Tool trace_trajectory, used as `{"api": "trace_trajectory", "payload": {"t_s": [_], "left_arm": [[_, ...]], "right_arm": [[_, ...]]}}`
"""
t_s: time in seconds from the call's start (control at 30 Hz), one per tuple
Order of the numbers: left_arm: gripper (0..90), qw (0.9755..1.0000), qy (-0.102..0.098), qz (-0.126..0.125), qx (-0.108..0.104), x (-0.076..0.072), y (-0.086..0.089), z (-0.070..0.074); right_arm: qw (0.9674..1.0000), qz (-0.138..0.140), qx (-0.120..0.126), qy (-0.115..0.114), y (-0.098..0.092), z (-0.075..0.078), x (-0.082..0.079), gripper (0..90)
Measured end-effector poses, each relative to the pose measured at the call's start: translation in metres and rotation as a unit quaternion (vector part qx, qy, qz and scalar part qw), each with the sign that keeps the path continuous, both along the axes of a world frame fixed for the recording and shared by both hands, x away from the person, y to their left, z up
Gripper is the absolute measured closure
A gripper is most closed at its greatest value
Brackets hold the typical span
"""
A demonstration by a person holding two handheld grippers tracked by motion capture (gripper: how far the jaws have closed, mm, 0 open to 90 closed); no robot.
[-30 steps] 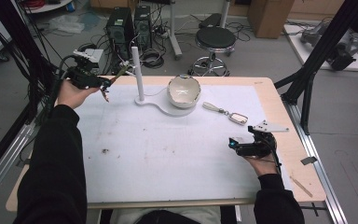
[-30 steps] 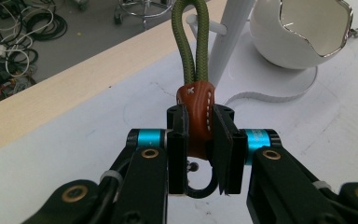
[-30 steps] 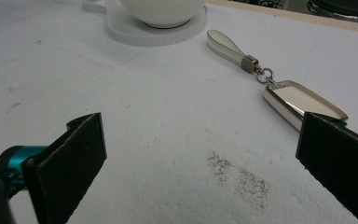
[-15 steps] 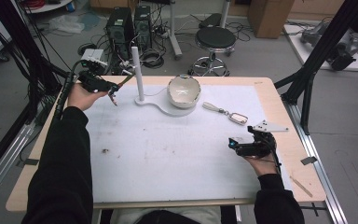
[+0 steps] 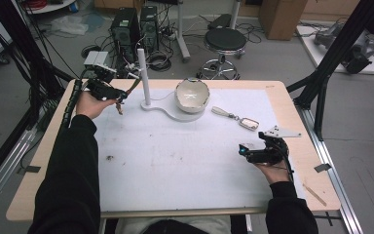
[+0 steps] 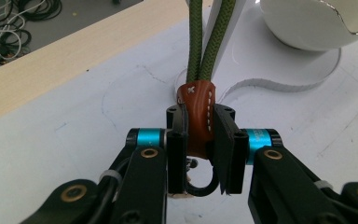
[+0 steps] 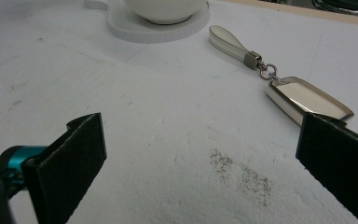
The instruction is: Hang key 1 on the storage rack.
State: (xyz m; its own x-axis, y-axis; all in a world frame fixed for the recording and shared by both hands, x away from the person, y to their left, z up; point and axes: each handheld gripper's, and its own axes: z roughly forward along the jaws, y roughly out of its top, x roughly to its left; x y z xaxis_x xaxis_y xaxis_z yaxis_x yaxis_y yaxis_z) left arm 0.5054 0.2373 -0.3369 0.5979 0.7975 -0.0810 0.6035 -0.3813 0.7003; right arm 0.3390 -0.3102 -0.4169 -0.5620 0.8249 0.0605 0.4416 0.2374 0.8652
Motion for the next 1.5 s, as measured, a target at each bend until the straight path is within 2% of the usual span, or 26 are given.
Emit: {"api": "trace_trajectory", "payload": {"t_s": [0.03,0.07,0.1,0.13,0.2,0.27,0.43,0.47,0.53,0.6,0.7,0.83,1.07,1.17,1.5], "left_arm": [[72.3,0.9999,0.004,-0.003,-0.011,0.0,0.001,0.0],[68.4,0.9999,0.004,-0.003,-0.011,0.0,0.001,0.0],[68.4,0.9996,0.007,-0.009,-0.024,0.0,0.004,0.001],[60.2,0.9996,0.005,-0.007,-0.026,0.0,0.005,0.002],[56.1,0.9995,0.005,-0.002,-0.032,-0.001,0.008,0.005],[49.0,0.9986,0.013,-0.002,-0.051,-0.001,0.011,0.006],[33.4,0.9986,0.01,0.003,-0.052,-0.006,0.014,0.012],[27.7,0.9987,0.009,0.001,-0.05,-0.006,0.014,0.012],[26.4,0.9989,0.002,0.004,-0.047,-0.009,0.013,0.014],[20.6,0.9987,-0.003,0.006,-0.051,-0.011,0.014,0.014],[17.8,0.9984,-0.002,0.014,-0.055,-0.014,0.019,0.011],[8.9,0.9982,-0.004,0.024,-0.054,-0.018,0.025,0.005],[6.1,0.9979,-0.012,0.027,-0.057,-0.023,0.03,0.003],[1.7,0.9981,-0.011,0.027,-0.055,-0.026,0.03,0.003],[1.7,0.9984,-0.022,0.017,-0.05,-0.039,0.028,0.001]], "right_arm": [[1.0,0.0,0.0,0.0,0.0,0.0,0.0,0.6],[1.0,0.0,0.0,0.0,0.0,0.0,0.0,0.6],[1.0,0.0,0.001,0.0,0.0,0.0,0.0,0.6],[1.0,0.0,0.0,0.001,0.0,0.0,0.0,0.6],[1.0,-0.001,0.001,0.001,-0.001,0.0,0.0,0.6],[1.0,-0.002,0.001,0.002,-0.001,0.0,0.0,0.6],[1.0,-0.004,-0.003,0.003,-0.002,0.0,-0.001,0.6],[1.0,-0.005,-0.002,0.004,-0.003,0.0,-0.001,0.6],[1.0,-0.004,-0.003,0.002,-0.003,0.001,-0.001,0.6],[1.0,-0.004,-0.003,0.002,-0.003,0.001,-0.001,0.6],[1.0,-0.005,-0.002,0.006,-0.003,0.001,-0.001,0.6],[0.9999,-0.007,-0.002,0.011,-0.003,0.0,-0.001,0.6],[0.9999,-0.006,-0.004,0.014,-0.003,0.0,0.0,0.6],[0.9998,-0.007,-0.005,0.016,-0.003,0.0,0.0,0.6],[0.9998,-0.005,-0.008,0.015,-0.003,0.0,0.0,0.6]]}}
